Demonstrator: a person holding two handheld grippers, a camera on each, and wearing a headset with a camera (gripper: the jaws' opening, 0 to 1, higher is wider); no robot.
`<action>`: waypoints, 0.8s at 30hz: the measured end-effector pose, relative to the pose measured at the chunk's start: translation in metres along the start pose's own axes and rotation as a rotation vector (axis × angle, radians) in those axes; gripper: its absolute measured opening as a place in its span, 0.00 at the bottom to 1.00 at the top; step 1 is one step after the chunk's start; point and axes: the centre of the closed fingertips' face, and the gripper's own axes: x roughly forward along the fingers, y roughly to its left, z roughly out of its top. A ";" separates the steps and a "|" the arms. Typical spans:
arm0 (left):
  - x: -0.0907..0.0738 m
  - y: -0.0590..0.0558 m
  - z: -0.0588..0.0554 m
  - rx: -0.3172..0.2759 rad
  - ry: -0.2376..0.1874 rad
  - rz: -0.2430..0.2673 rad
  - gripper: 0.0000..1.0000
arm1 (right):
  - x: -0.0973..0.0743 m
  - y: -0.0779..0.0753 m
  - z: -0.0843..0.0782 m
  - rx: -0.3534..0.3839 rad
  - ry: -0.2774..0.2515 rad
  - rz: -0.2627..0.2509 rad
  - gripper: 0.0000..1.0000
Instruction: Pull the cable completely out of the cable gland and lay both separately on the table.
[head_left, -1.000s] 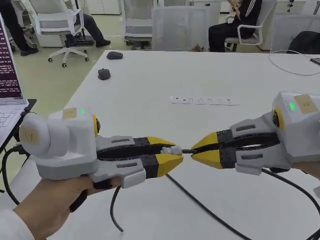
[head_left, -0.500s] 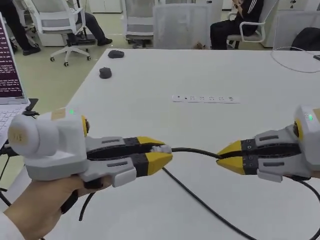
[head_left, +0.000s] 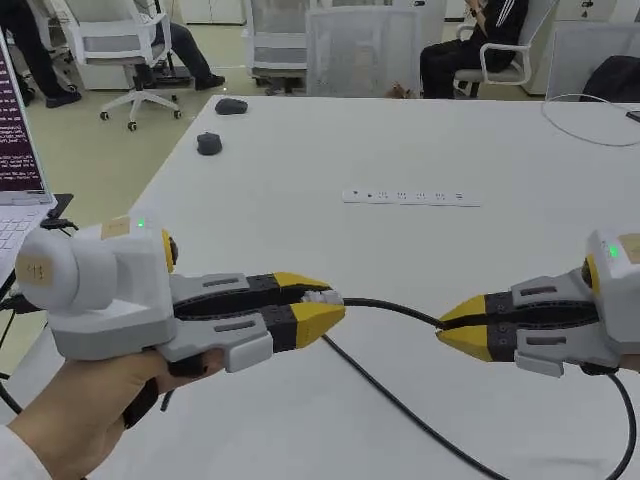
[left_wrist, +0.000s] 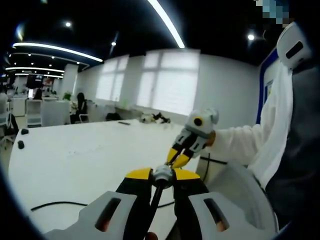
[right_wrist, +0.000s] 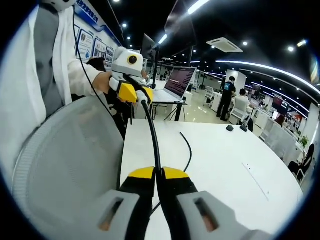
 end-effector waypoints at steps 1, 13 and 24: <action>0.000 -0.001 0.000 0.002 0.001 -0.003 0.16 | 0.000 0.000 0.000 0.011 0.003 0.000 0.03; 0.006 -0.007 -0.001 0.013 0.016 -0.032 0.16 | 0.012 0.006 0.020 -0.016 0.002 0.017 0.24; 0.012 -0.011 -0.004 0.018 0.034 -0.046 0.16 | 0.030 0.021 0.064 -0.141 -0.067 0.089 0.20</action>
